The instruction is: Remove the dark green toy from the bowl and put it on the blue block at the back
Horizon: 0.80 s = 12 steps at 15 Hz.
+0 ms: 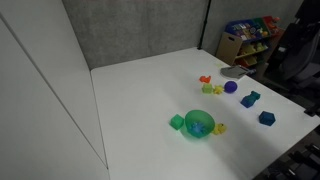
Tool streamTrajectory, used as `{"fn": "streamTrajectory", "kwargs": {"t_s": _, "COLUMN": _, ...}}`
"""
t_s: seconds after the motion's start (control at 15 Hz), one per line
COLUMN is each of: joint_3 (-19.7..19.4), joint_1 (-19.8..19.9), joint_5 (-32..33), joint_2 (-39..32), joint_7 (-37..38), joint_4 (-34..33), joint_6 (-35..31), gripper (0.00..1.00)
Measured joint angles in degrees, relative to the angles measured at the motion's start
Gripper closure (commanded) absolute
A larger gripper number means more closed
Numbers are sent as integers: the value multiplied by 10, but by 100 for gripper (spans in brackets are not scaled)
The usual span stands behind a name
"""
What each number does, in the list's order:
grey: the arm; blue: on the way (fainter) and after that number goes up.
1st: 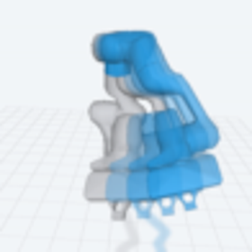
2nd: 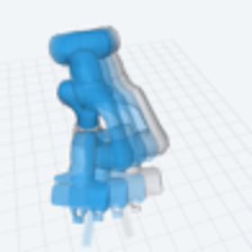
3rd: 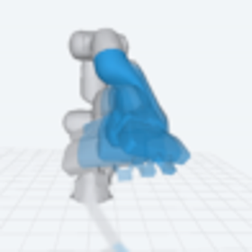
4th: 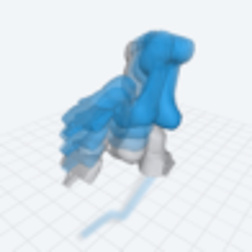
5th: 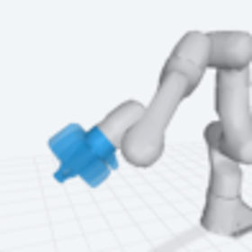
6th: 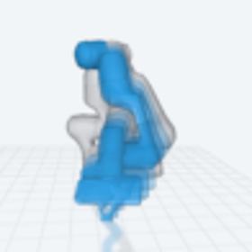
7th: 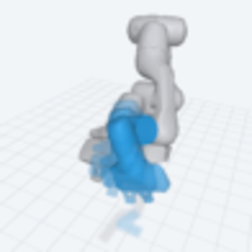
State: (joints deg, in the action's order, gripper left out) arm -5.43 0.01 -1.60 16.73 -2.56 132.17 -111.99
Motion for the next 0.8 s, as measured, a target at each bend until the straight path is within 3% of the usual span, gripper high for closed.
{"fn": "streamTrajectory", "kwargs": {"t_s": 0.4, "joint_3": 15, "joint_1": 0, "joint_5": 19, "joint_2": 77, "joint_7": -15, "joint_4": 19, "joint_6": 9, "gripper": 0}}
{"fn": "streamTrajectory", "kwargs": {"t_s": 0.8, "joint_3": 18, "joint_1": 0, "joint_5": 21, "joint_2": 82, "joint_7": -15, "joint_4": 23, "joint_6": 9, "gripper": 0}}
